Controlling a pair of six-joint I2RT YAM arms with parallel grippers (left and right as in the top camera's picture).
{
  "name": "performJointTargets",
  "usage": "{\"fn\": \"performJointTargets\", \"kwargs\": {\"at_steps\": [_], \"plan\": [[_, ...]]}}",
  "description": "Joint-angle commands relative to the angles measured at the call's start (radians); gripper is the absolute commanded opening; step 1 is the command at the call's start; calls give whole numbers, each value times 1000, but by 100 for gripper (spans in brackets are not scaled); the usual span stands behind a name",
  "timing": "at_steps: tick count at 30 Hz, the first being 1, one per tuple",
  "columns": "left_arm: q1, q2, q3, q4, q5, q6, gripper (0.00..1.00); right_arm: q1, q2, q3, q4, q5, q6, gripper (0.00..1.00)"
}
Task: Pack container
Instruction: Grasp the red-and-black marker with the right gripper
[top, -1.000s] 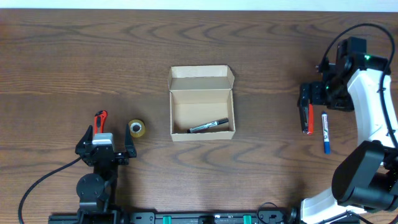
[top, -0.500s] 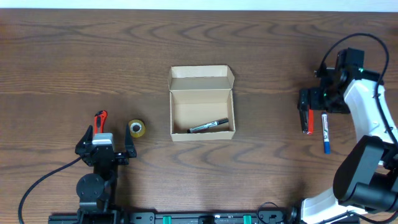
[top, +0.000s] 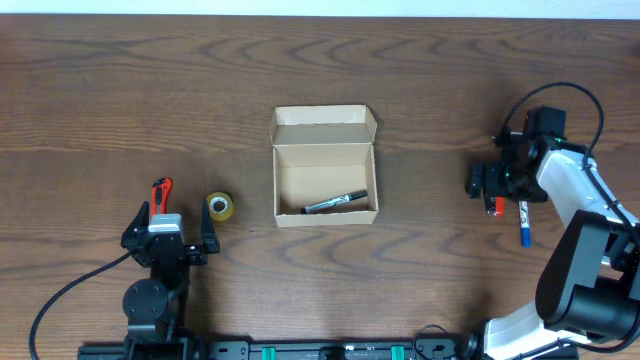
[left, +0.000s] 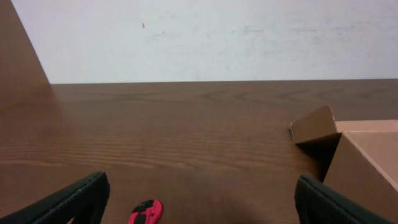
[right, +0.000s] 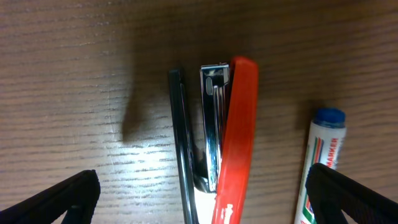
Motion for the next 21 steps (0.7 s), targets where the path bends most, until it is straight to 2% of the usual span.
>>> {"fn": "performJointTargets", "kwargs": {"at_steps": [1, 21], "plan": [[-1, -7, -16, -47, 12, -7, 95, -6, 13, -16, 16, -19, 32, 99], [-1, -7, -16, -47, 12, -7, 95, -7, 135, -6, 12, -52, 66, 99]]}}
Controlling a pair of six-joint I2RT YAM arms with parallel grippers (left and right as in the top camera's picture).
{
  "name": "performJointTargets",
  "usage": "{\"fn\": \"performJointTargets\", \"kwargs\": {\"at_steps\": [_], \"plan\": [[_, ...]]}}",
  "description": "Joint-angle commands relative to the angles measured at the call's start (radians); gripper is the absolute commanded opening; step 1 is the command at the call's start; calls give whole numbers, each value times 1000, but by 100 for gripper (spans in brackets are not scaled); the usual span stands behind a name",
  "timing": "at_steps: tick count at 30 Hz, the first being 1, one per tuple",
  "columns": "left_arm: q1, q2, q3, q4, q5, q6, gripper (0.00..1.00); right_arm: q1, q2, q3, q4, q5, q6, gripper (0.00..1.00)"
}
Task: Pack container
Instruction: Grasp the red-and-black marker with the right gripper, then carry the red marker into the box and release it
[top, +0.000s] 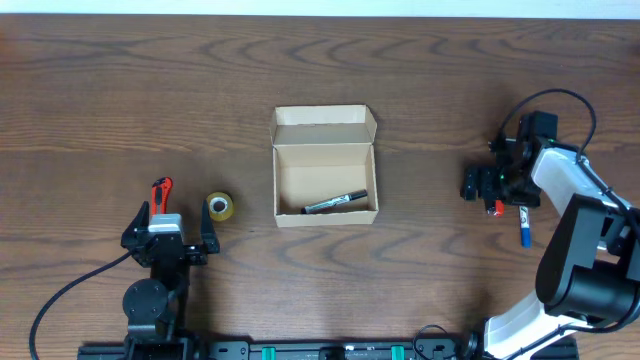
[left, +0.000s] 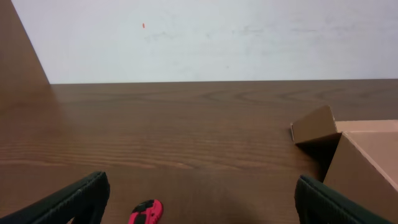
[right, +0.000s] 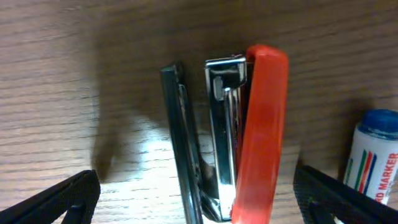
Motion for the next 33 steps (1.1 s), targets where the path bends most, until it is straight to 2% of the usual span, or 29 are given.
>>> {"fn": "performJointTargets", "kwargs": {"at_steps": [1, 5, 7, 8, 9, 17, 22, 23, 28, 33], "plan": [[-1, -7, -16, -47, 13, -7, 95, -7, 66, -8, -2, -38, 21, 99], [-1, -7, -16, -47, 13, -7, 95, -6, 87, -8, -6, -45, 21, 96], [-1, -7, -16, -47, 13, -7, 95, -6, 87, -8, -8, -49, 21, 80], [-1, -7, -16, -47, 13, -7, 95, -6, 87, -8, -7, -49, 21, 69], [-1, -7, -16, -47, 13, -7, 95, -6, 87, -8, -6, -49, 21, 63], [-1, -7, -16, -47, 13, -7, 95, -6, 87, -8, -5, -49, 21, 36], [-1, -7, -16, -47, 13, -7, 95, -6, 87, -8, -5, -50, 21, 4], [-1, -7, -16, -47, 13, -7, 95, -6, 87, -8, -5, -51, 22, 1], [-1, -7, -16, -47, 13, -7, 95, 2, 69, 3, -10, -156, 21, 1], [-1, -7, -16, -47, 13, -7, 95, 87, -62, 99, -77, -199, 2, 1]]}}
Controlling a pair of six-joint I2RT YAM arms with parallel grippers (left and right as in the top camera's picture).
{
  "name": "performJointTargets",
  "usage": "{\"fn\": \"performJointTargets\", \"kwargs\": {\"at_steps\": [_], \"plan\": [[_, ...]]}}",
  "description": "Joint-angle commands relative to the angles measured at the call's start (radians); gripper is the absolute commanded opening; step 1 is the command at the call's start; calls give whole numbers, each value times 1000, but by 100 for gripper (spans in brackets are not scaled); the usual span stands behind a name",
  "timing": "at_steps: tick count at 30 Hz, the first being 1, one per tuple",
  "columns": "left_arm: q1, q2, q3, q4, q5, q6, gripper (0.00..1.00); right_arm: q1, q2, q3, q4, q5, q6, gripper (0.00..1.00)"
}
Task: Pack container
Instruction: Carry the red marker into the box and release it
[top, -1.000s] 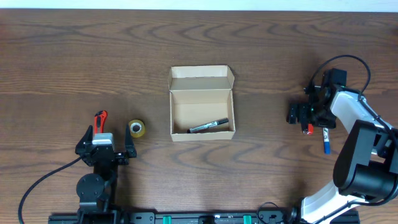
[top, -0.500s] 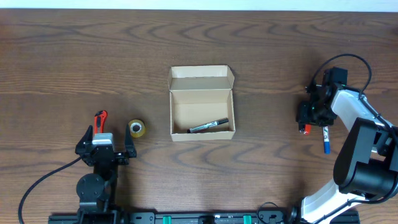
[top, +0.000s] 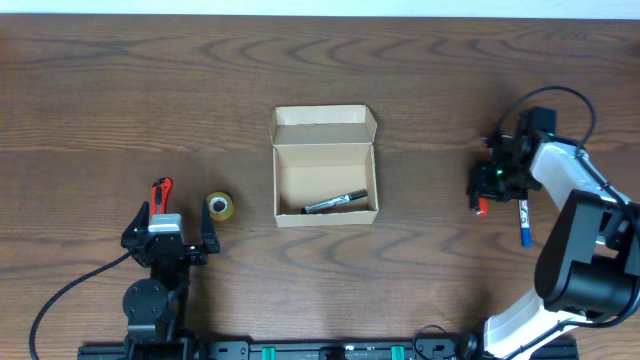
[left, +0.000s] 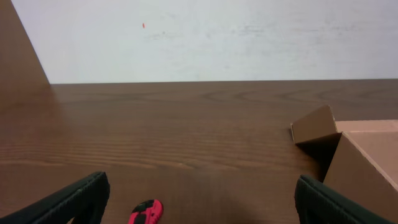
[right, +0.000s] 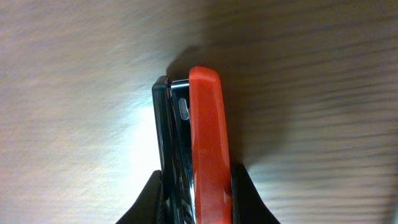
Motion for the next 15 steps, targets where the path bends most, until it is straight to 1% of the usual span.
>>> {"fn": "performJointTargets", "kwargs": {"at_steps": [1, 5, 10, 13, 15], "plan": [[-1, -7, -16, -47, 13, -7, 95, 92, -109, 87, -39, -85, -18, 1], [-1, -7, -16, -47, 13, -7, 95, 237, -211, 235, -130, -85, -76, 1], [-1, -7, -16, -47, 13, -7, 95, 467, -234, 415, -245, -80, -215, 1], [-1, -7, -16, -47, 13, -7, 95, 585, -233, 455, -253, -77, -302, 1], [-1, -7, -16, -47, 13, -7, 95, 649, -233, 457, -254, -79, -394, 1]]}}
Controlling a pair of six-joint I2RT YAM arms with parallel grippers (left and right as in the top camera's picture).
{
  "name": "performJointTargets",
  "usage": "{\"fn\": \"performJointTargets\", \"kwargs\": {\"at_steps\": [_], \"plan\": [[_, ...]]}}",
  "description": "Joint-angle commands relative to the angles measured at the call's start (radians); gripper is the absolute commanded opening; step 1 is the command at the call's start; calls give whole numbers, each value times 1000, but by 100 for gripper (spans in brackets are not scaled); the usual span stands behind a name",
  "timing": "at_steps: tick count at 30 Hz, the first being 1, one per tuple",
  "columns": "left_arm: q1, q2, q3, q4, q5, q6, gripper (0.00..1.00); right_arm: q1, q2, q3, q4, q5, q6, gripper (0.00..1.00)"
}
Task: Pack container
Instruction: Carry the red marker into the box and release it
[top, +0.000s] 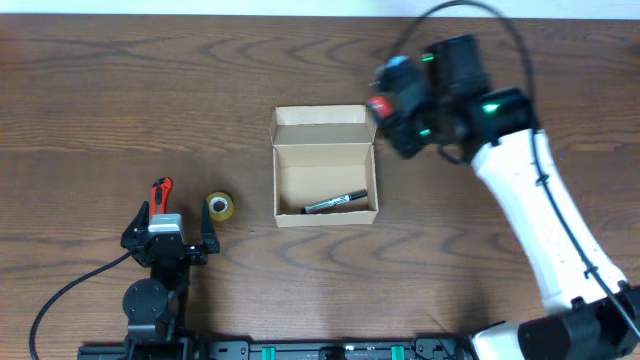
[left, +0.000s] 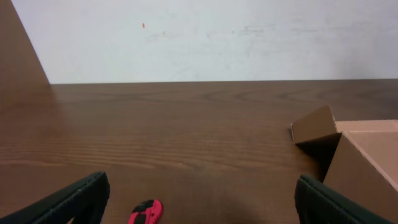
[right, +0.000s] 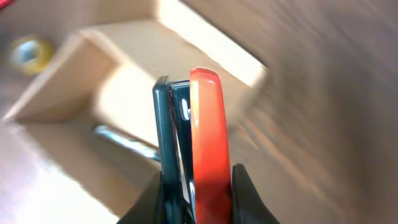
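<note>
An open cardboard box (top: 325, 165) stands mid-table with a black marker (top: 335, 202) inside. My right gripper (top: 385, 105) hangs in the air at the box's back right corner, shut on a red and black stapler (right: 196, 143). In the right wrist view the box (right: 93, 93) lies below the stapler, blurred by motion. My left gripper (top: 166, 238) rests open near the front left, with nothing between its fingers. A red utility knife (top: 160, 192) and a roll of yellow tape (top: 220, 206) lie just beyond it.
A box flap (left: 314, 124) juts out at the right of the left wrist view, with the knife tip (left: 146, 213) at the bottom. The blue marker seen earlier at the right is out of sight.
My right gripper, shut on the stapler, has gone from the table's right side up and left to the box's back right corner. The left arm has not moved.
My right gripper stood open over the stapler lying beside a blue marker at the right. It was then lower around the stapler, later shut on it at the table. Now it holds the stapler in the air beside the box.
</note>
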Motion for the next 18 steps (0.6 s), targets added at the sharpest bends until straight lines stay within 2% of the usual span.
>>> {"fn": "performJointTargets", "kwargs": {"at_steps": [1, 6, 12, 18], "plan": [[-1, -7, -16, -47, 13, -8, 95, 91, 12, 7, -24, -7, -224, 1], [-1, -7, -16, -47, 13, -8, 95, 213, 17, 7, -107, 3, -575, 1], [-1, -7, -16, -47, 13, -8, 95, 227, 69, 6, -112, 44, -620, 1], [-1, -7, -16, -47, 13, -8, 95, 222, 213, 6, -114, 48, -693, 1]]}}
